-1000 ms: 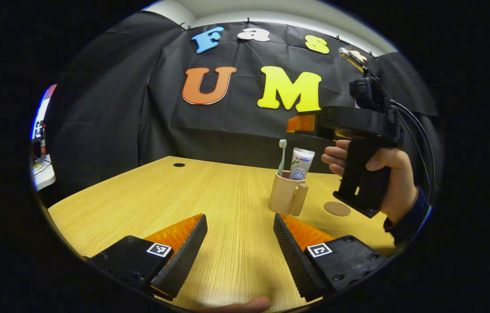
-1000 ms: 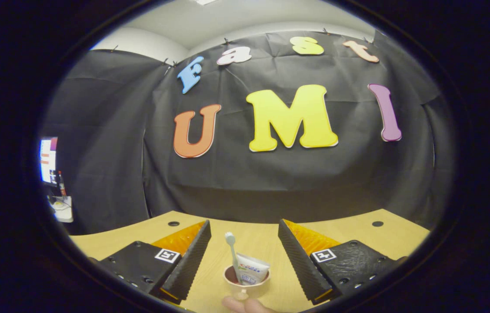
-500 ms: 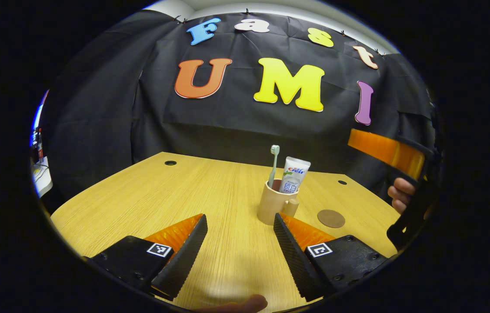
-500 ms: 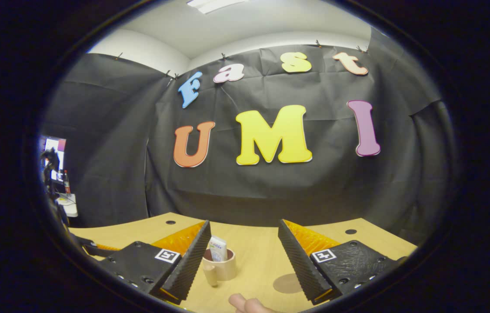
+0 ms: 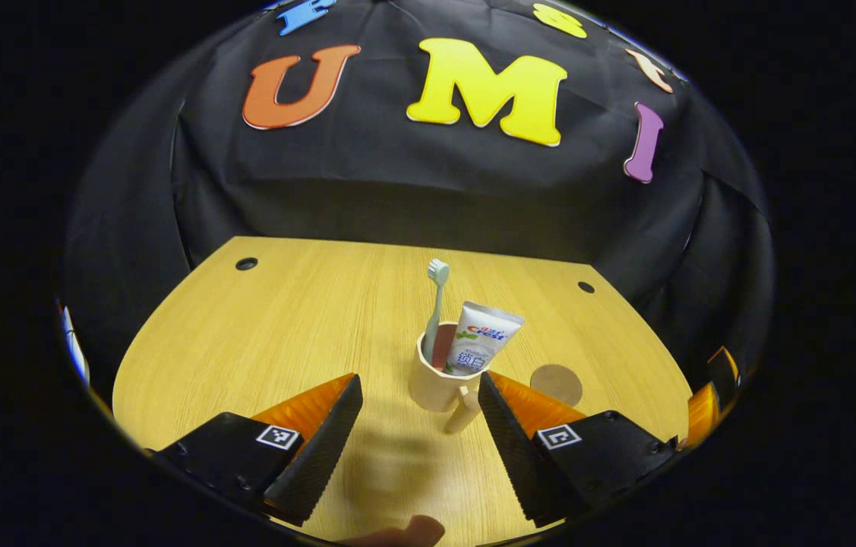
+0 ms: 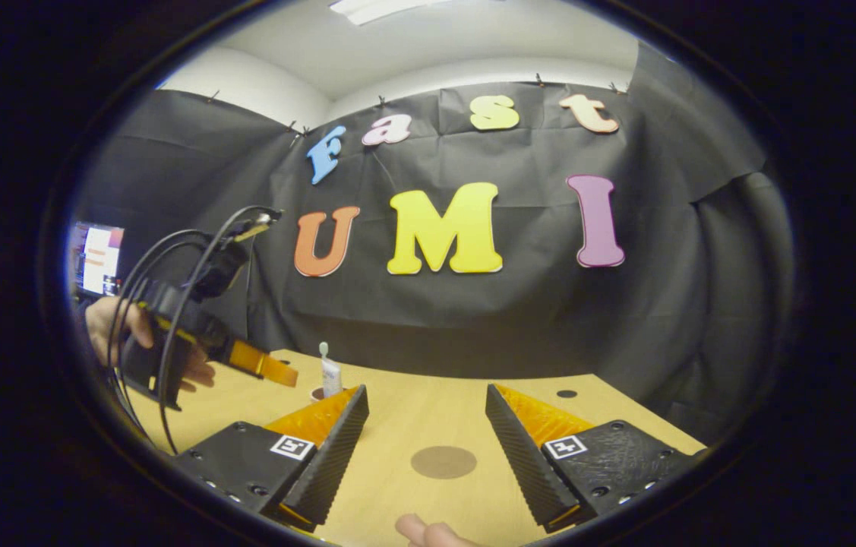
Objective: Put the toothbrush and toothpaste on the desktop into the cup, then pick up the cup and place it on the coaster on the desktop.
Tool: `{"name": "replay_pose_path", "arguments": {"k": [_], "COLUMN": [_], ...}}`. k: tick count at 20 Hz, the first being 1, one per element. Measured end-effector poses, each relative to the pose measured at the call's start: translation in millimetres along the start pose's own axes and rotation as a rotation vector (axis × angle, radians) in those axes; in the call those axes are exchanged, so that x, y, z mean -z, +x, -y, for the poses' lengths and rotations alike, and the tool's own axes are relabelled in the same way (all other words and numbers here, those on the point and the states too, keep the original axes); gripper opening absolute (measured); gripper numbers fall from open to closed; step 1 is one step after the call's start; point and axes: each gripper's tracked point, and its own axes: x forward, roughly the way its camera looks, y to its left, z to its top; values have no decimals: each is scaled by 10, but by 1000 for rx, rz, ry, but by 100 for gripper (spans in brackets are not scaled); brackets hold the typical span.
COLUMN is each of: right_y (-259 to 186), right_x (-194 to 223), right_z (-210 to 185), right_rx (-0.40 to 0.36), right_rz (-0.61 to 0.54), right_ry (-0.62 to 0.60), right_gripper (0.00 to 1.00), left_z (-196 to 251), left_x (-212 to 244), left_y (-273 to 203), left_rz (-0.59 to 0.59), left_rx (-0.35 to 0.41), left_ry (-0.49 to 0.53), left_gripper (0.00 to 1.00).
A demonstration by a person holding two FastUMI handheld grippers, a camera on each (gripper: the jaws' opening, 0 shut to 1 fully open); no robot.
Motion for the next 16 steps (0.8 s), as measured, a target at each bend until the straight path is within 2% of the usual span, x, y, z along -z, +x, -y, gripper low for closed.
{"name": "replay_pose_path", "arguments": {"k": [3,8,12,14,16], "right_y": [-166,-357,-479,-538,-600], "right_x": [111,116,119,138,207], "right_z": [176,432,561,590,581], "right_rx": [-20,-11,-14,-20,-38], "right_rz": [-24,5,32,45,41], "right_ry": [-14,7,64,79,88], "right_gripper": [94,94,94,94,94], "left_z": [87,179,122,125,107], "left_x": [42,320,444,553,500], "left_y": [219,389,545,587,642], "left_rz": [-121,-302,-428,-533,-550], "left_rx": [11,-33,-121,-136,-134], "left_ry": [-74,-106,-61,-84,-57], "left_gripper": [98,98,97,90,86]}}
